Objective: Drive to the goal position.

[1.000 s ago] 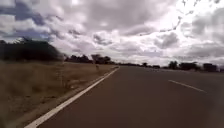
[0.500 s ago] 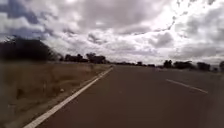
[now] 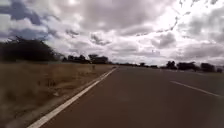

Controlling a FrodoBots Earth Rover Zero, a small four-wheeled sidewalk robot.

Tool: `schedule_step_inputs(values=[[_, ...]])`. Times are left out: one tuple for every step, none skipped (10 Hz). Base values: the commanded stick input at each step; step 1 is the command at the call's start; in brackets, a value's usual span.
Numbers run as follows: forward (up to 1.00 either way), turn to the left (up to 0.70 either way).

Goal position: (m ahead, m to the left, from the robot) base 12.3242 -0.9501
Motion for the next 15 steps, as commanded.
schedule_step_inputs(values=[[0.7,0.0],[0.7,0.0],[0.7,-0.01],[0.7,-0.02],[0.7,-0.35],[0.7,-0.35],[0.7,0.0],[0.7,0.0],[0.7,0.0],[0.7,0.0],[0.7,0.0],[0.7,0.0],[0.7,0.0],[0.7,0.0],[0.7,0.0]])
